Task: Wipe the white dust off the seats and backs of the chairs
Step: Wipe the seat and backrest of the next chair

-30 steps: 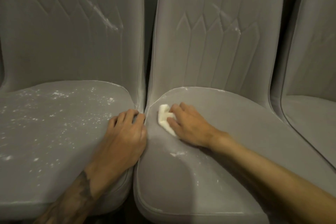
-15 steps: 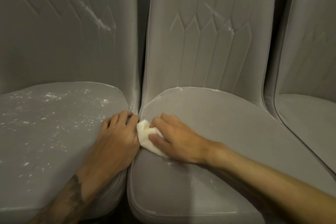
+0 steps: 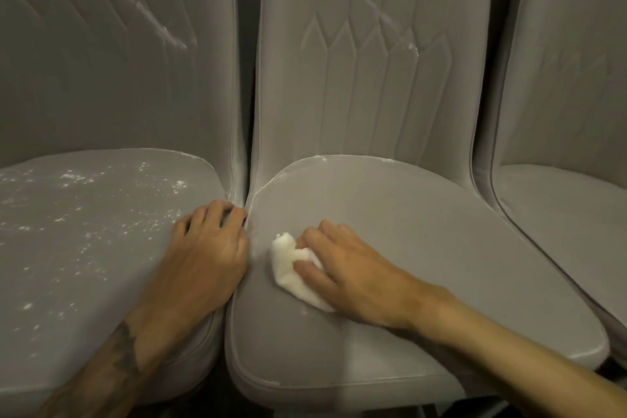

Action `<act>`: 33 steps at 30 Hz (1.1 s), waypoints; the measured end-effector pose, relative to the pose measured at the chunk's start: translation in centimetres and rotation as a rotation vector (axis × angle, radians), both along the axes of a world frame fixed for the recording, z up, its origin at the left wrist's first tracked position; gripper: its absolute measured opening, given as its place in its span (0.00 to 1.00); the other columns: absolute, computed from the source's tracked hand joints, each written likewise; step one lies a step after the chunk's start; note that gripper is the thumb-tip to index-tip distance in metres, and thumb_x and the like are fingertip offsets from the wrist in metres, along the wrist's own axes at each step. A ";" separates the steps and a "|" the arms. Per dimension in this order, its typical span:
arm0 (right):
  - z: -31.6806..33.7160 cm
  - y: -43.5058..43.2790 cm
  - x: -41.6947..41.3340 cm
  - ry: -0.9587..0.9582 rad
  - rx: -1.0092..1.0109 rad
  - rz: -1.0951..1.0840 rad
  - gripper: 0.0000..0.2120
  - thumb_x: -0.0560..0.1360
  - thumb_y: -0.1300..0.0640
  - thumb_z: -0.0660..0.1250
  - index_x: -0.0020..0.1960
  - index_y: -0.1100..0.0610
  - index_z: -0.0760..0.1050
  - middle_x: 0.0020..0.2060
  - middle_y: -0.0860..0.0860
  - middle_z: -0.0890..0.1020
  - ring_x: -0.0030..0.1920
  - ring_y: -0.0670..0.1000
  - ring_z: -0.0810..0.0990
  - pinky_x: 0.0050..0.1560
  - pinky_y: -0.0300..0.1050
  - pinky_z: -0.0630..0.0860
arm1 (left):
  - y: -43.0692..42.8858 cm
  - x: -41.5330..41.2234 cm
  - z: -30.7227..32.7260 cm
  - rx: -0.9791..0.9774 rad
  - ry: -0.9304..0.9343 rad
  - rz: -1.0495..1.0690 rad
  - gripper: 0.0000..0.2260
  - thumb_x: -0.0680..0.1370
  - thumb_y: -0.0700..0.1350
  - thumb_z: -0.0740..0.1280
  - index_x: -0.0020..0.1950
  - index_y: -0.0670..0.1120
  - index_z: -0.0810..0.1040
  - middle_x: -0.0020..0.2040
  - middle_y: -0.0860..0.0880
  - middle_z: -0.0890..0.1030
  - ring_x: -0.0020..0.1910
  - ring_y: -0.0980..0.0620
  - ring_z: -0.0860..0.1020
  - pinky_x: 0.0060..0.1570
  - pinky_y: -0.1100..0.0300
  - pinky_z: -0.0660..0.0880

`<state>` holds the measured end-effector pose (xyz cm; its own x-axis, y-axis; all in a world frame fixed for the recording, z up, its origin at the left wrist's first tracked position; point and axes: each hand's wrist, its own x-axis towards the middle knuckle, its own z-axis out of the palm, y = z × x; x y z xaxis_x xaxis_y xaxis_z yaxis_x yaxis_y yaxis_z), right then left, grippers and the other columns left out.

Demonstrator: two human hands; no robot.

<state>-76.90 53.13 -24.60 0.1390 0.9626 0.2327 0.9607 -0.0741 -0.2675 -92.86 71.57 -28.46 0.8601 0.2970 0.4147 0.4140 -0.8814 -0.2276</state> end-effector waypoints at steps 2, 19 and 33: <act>0.8 -0.1 2.3 -0.040 -0.078 -0.134 0.13 0.84 0.48 0.56 0.63 0.54 0.69 0.56 0.54 0.74 0.55 0.57 0.71 0.61 0.51 0.66 | -0.1 0.1 -0.1 0.019 -0.018 -0.009 0.13 0.83 0.39 0.54 0.54 0.38 0.79 0.59 0.37 0.77 0.55 0.36 0.75 0.49 0.41 0.71; 1.1 -4.5 -2.7 -0.167 -0.045 -0.477 0.13 0.84 0.49 0.52 0.62 0.54 0.69 0.56 0.54 0.74 0.54 0.56 0.72 0.58 0.52 0.68 | 0.0 0.4 0.2 -0.271 -0.119 0.076 0.16 0.81 0.49 0.53 0.60 0.47 0.77 0.59 0.44 0.77 0.53 0.41 0.76 0.54 0.45 0.71; -0.8 -5.2 -7.2 -0.229 -0.084 -0.384 0.16 0.83 0.46 0.43 0.62 0.49 0.65 0.58 0.51 0.71 0.54 0.55 0.68 0.56 0.52 0.65 | -0.4 0.2 0.7 -0.292 -0.073 0.080 0.18 0.81 0.50 0.51 0.60 0.45 0.77 0.59 0.42 0.77 0.52 0.40 0.77 0.52 0.44 0.71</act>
